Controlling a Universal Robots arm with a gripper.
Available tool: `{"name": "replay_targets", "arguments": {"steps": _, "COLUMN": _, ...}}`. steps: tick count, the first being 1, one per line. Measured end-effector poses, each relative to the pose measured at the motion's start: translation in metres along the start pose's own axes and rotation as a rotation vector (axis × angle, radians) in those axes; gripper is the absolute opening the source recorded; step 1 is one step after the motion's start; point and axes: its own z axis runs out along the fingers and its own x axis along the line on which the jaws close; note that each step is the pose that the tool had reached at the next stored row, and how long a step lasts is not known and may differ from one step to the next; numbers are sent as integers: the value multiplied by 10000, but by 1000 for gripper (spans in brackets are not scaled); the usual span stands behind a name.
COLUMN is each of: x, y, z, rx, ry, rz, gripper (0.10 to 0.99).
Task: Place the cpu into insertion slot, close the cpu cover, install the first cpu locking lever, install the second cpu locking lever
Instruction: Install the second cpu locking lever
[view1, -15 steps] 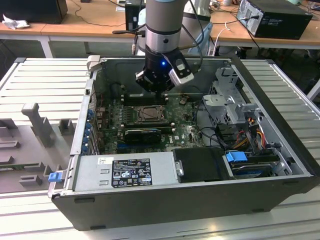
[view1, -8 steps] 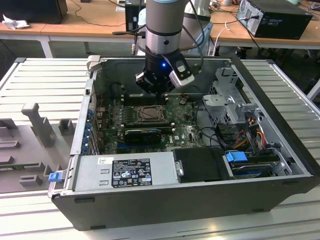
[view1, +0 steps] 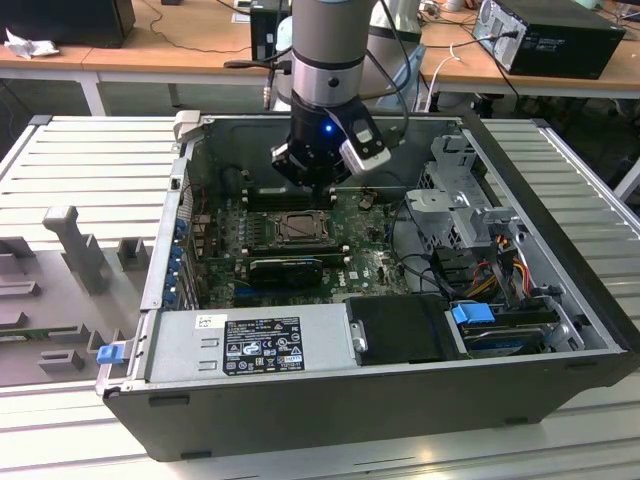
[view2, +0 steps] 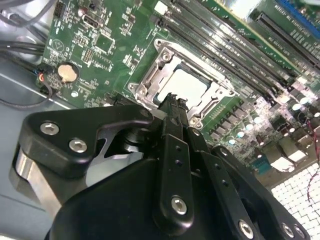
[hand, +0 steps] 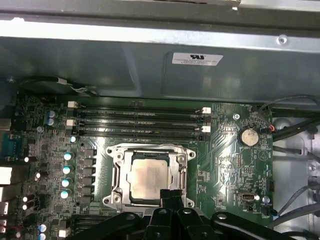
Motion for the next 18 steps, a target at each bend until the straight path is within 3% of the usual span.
{"name": "replay_targets", "arguments": {"steps": 4, "x": 6, "y": -116, "z": -8, "rx": 0, "ry": 14, "rz": 1, "gripper": 106}}
{"name": "replay_targets", "arguments": {"steps": 6, "x": 10, "y": -205, "z": 14, "rx": -6, "ry": 79, "rz": 9, "gripper": 106}}
{"name": "replay_targets", "arguments": {"steps": 10, "x": 19, "y": -295, "z": 89, "rx": -27, "ry": 122, "rz": -66, "gripper": 106}}
{"name": "replay_targets", "arguments": {"steps": 16, "x": 58, "y": -337, "z": 164, "rx": -62, "ry": 132, "rz": -89, "gripper": 106}}
{"name": "replay_targets", "arguments": {"steps": 18, "x": 120, "y": -364, "z": 162, "rx": -102, "ry": 129, "rz": -87, "gripper": 106}}
